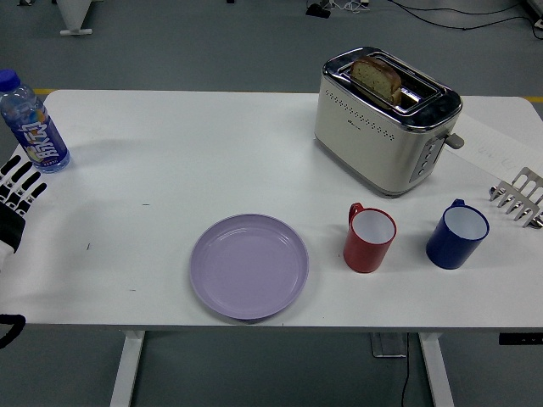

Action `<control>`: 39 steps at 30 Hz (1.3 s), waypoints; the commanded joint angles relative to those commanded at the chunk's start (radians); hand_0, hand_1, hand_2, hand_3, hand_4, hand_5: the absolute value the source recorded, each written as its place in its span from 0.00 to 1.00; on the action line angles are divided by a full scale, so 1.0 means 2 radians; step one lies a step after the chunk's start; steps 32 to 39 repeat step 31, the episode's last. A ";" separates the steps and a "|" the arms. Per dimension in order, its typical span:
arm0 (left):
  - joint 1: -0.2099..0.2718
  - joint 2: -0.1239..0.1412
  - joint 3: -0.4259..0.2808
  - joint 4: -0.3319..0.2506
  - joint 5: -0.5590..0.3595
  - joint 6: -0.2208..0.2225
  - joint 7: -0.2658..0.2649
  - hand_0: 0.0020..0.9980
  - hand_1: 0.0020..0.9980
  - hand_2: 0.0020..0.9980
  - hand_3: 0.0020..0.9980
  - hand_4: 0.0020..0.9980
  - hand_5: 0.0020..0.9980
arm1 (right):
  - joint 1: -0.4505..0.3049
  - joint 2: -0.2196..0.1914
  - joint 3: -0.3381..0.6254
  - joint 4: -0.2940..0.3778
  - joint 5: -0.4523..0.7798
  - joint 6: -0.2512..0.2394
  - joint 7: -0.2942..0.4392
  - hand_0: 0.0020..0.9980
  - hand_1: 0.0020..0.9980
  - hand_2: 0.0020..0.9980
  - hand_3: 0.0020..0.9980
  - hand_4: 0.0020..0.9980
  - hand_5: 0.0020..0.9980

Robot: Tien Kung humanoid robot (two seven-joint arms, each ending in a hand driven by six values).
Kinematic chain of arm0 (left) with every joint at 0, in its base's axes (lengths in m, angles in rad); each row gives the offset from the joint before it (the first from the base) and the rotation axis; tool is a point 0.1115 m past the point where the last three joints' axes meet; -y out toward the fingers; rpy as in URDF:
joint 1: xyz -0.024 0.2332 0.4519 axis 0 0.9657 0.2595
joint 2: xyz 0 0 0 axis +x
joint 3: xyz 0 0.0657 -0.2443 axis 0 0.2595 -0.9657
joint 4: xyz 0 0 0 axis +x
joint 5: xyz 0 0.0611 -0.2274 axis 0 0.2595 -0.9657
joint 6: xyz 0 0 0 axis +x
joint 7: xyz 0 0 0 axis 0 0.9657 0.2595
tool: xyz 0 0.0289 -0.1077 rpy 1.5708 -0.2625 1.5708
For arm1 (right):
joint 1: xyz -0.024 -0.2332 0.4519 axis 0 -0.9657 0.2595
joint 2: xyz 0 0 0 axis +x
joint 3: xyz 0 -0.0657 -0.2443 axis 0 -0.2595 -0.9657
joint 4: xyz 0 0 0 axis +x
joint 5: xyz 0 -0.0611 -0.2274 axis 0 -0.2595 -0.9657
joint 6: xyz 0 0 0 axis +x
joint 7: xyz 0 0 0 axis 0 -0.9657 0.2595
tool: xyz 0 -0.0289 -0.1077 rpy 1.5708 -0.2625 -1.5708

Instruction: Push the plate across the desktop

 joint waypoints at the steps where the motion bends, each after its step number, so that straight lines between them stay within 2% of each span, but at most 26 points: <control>1: 0.000 0.000 0.000 0.000 0.000 0.000 0.000 0.77 0.82 0.82 0.78 0.60 1.00 | 0.000 0.000 0.000 0.000 -0.001 0.000 0.000 0.64 0.61 0.66 0.60 0.19 0.11; 39: 0.002 -0.003 0.000 0.000 -0.001 0.002 -0.005 0.77 0.81 0.82 0.78 0.60 1.00 | 0.003 -0.001 -0.002 0.000 0.001 0.000 0.002 0.64 0.62 0.66 0.60 0.19 0.11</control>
